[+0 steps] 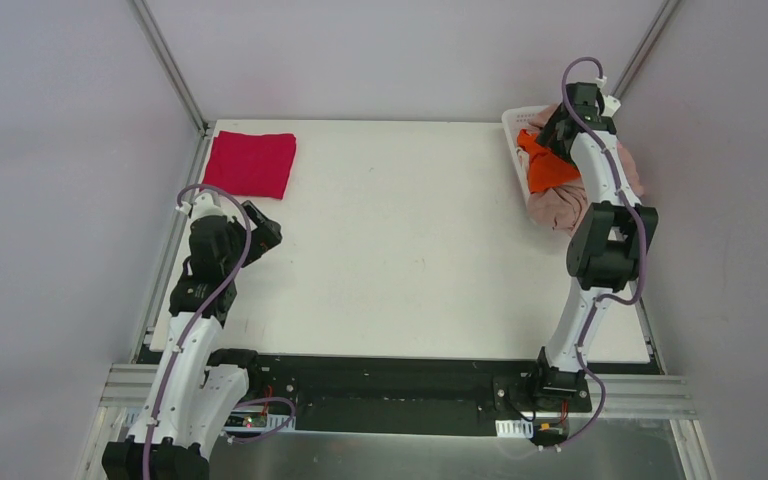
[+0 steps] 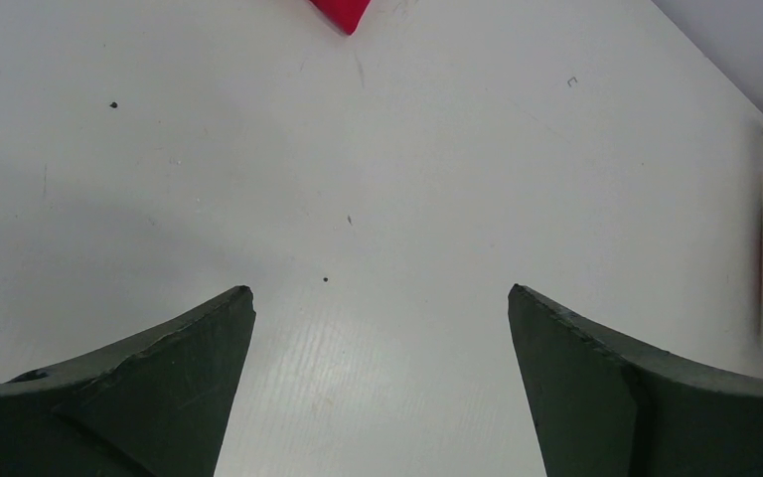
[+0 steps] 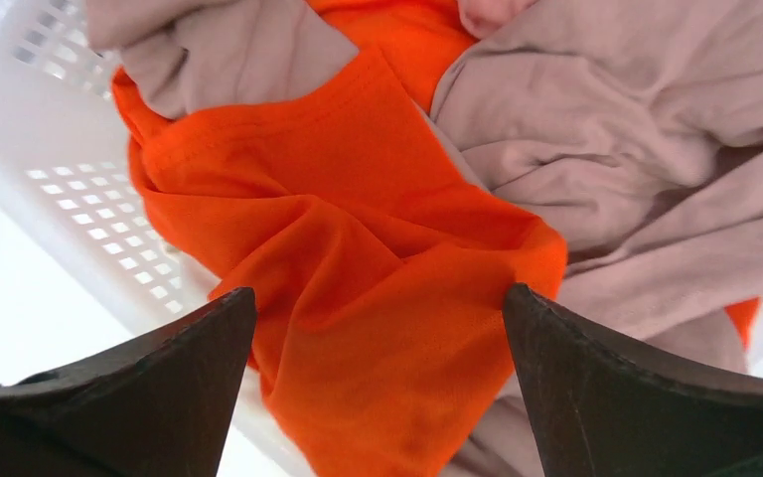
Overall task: Fold and stack the t-shirts
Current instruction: Grab crumpled tshirt from bin with the right arm
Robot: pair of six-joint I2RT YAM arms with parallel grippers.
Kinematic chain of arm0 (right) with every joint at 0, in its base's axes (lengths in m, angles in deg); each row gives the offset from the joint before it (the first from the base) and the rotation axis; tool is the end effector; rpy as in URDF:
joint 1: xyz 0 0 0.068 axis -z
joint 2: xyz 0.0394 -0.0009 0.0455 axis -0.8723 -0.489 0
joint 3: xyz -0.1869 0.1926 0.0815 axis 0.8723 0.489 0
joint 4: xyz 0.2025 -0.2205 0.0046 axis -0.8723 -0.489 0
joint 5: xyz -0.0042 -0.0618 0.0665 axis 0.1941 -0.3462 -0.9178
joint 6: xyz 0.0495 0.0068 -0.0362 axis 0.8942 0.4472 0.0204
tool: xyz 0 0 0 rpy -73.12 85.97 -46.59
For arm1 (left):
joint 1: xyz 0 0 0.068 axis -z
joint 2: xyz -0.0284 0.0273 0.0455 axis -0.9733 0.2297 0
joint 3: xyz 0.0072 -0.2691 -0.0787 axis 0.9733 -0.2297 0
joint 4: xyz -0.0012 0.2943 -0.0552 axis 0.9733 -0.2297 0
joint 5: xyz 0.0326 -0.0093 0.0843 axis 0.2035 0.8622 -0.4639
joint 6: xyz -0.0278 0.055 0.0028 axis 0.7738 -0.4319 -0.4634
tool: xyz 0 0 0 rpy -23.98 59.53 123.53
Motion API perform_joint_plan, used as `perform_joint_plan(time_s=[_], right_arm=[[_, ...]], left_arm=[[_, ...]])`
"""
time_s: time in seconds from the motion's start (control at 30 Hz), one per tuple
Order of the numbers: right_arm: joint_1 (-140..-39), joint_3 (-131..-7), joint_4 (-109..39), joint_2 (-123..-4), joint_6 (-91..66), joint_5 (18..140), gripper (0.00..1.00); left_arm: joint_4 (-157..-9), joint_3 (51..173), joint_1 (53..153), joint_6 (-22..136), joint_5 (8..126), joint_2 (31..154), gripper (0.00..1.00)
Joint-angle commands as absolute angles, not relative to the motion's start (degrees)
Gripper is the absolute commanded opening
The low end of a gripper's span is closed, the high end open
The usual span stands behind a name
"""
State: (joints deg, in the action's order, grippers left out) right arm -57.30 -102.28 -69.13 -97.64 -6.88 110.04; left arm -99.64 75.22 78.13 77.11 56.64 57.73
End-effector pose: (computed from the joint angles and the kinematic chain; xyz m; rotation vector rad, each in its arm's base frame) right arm 0.5114 -0.0488 0.3111 0.5171 2.1865 -0.3719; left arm 0.2174 -0.0039 0.2841 -0.5327 1.8580 -0.3626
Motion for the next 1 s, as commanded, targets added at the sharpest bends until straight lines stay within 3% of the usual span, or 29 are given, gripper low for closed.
perform_joint_plan(time_s=[0.0,0.13,0.27,0.43,0.57,0.97], right_arm=[[-56.5,-105.9,-71.1,-100.2,-6.3,106.8,0.99],[-56.5,-107.6,-70.7,-103.5,-7.5,105.1,0.96],[-56.5,-109.2,-69.9,-106.2,-8.9,103.2,0.8],[-56.5,-109.6,-69.4,-106.3,-7.4,103.2,0.3],[-56.5,-109.9,-68.6,-104.0,-6.6,101.3,0.0],[-56.6,-114.1,-60.3,-88.8,0.6,89.4,0.0]], left_arm=[[-99.4,76.0,78.0,76.0,54.8,58.4,1.0],[-99.4,75.9,78.0,75.9,54.6,58.7,1.0],[-99.4,75.7,78.0,75.9,54.0,59.2,1.0],[-99.4,76.0,78.0,75.9,53.7,59.8,1.0],[-99.4,76.0,78.0,76.0,54.1,60.1,1.0],[-99.4,75.6,78.0,75.9,55.1,58.4,1.0]])
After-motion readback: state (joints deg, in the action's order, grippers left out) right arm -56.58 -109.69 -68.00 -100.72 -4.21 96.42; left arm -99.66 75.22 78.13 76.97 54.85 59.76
